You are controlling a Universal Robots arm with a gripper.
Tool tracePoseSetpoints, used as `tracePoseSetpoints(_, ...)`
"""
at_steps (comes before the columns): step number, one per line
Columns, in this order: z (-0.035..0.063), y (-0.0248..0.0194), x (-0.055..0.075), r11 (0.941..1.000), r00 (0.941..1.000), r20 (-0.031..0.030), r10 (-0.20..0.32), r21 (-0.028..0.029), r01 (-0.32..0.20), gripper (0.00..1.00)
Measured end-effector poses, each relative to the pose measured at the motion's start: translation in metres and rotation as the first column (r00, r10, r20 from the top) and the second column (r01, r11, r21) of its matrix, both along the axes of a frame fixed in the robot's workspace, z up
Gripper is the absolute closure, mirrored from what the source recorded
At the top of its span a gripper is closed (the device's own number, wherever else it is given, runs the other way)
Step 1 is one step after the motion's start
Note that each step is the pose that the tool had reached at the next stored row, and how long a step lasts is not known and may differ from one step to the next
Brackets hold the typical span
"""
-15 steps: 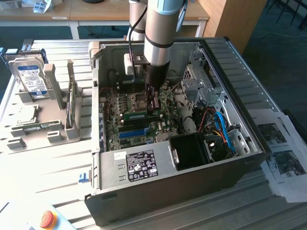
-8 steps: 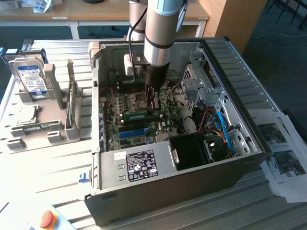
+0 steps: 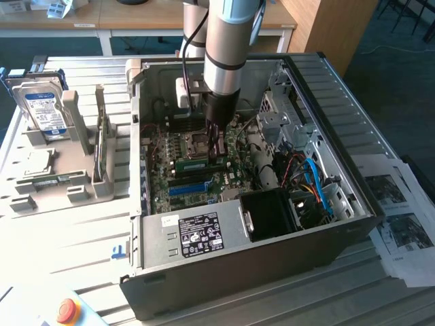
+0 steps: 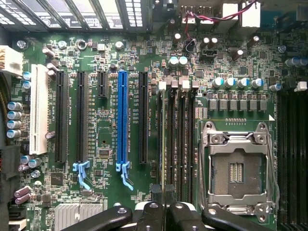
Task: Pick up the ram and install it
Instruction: 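Insert the ram into the slot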
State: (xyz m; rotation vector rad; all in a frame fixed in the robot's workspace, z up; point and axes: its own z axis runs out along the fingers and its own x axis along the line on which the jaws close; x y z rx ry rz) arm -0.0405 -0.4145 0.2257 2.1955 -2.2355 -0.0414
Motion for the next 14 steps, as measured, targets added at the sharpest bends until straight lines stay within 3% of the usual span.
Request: tracePoseSetpoints(14,-0.0027,0.0,0.0,1.0,1.0,0.0002,0.0,-0.0001,0.0,0.88)
